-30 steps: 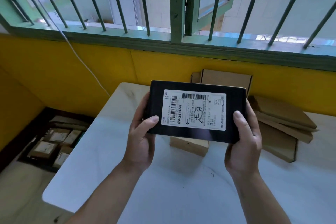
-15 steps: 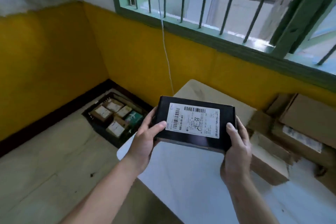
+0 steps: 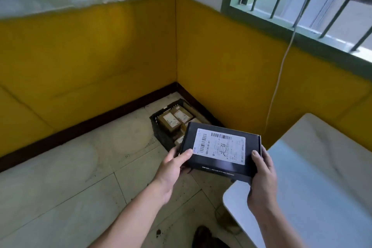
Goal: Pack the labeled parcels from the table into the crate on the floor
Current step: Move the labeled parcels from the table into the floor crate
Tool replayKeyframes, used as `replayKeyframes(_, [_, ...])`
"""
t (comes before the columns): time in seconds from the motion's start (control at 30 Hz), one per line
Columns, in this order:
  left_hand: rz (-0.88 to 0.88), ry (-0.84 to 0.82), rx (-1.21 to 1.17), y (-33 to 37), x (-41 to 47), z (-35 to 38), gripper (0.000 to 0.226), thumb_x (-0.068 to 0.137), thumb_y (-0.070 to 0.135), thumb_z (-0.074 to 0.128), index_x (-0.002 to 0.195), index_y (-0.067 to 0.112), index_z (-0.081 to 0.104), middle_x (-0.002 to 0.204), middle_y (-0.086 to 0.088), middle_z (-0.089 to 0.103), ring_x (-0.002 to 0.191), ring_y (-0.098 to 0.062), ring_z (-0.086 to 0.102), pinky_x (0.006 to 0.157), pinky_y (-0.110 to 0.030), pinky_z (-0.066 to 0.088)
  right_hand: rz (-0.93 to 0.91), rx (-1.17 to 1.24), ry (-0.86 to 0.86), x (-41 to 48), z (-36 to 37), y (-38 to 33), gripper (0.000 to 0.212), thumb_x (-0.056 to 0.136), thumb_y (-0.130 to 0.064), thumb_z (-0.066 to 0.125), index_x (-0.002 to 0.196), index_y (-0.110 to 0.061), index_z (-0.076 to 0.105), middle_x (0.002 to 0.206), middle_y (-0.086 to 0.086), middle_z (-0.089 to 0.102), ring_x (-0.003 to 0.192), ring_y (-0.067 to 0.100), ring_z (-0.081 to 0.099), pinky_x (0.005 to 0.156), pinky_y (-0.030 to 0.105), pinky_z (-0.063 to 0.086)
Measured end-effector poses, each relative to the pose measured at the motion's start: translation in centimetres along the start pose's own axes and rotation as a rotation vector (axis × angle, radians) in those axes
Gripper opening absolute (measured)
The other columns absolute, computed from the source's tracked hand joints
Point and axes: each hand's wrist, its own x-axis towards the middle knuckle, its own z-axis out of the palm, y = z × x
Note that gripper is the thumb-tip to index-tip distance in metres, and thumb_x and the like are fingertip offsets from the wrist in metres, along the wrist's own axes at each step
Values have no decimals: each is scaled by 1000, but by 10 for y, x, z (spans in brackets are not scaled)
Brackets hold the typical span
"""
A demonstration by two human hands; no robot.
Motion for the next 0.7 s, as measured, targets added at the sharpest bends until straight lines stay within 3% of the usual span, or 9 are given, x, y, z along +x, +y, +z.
replayKeyframes(0.1, [-34, 34, -8, 4, 31, -20, 51, 72, 47, 72, 120, 34, 63, 111, 11, 74, 108, -14, 67, 89, -28, 52, 37, -28, 12, 24, 30, 17, 34, 96, -32, 56, 129, -40, 54, 115, -3, 69, 109, 24, 64, 85, 48, 53])
replayKeyframes(0.2, [-63, 45, 11, 12, 74, -38, 39, 82, 40, 72, 120, 33, 63, 109, 12, 74, 105, -12, 68, 93, -29, 51, 65, -41, 28, 57, 62, 35, 34, 95, -38, 57, 128, -44, 54, 115, -5, 69, 102, 18, 66, 65, 31, 53])
replayKeyframes(0.27, [-89, 49, 28, 19, 109, -49, 30, 87, 35, 69, 117, 33, 64, 110, 12, 74, 108, -12, 67, 96, -31, 50, 82, -40, 35, 85, 83, 46, 37, 94, -39, 58, 130, -44, 53, 116, -6, 68, 102, 15, 66, 66, 29, 52])
replayKeyframes(0.37, [-118, 53, 56, 32, 170, -63, 30, 90, 32, 67, 120, 31, 64, 113, 11, 74, 109, -12, 66, 89, -27, 50, 118, -22, 54, 137, 117, 65, 38, 92, -36, 61, 130, -42, 55, 123, -5, 66, 107, 17, 65, 78, 36, 56])
replayKeyframes(0.53, [-204, 86, 89, 64, 270, -83, 31, 91, 26, 66, 121, 26, 64, 113, 7, 74, 109, -15, 67, 87, -28, 51, 233, -2, 86, 216, 176, 86, 43, 92, -31, 62, 134, -38, 54, 126, -7, 63, 102, 10, 66, 62, 20, 52])
replayKeyframes(0.7, [-267, 88, 140, 94, 356, -98, 32, 92, 25, 64, 124, 30, 64, 112, 8, 74, 107, -13, 67, 84, -26, 51, 320, -48, 108, 277, 227, 96, 43, 91, -38, 63, 131, -47, 53, 122, -10, 64, 96, 4, 67, 67, 17, 49])
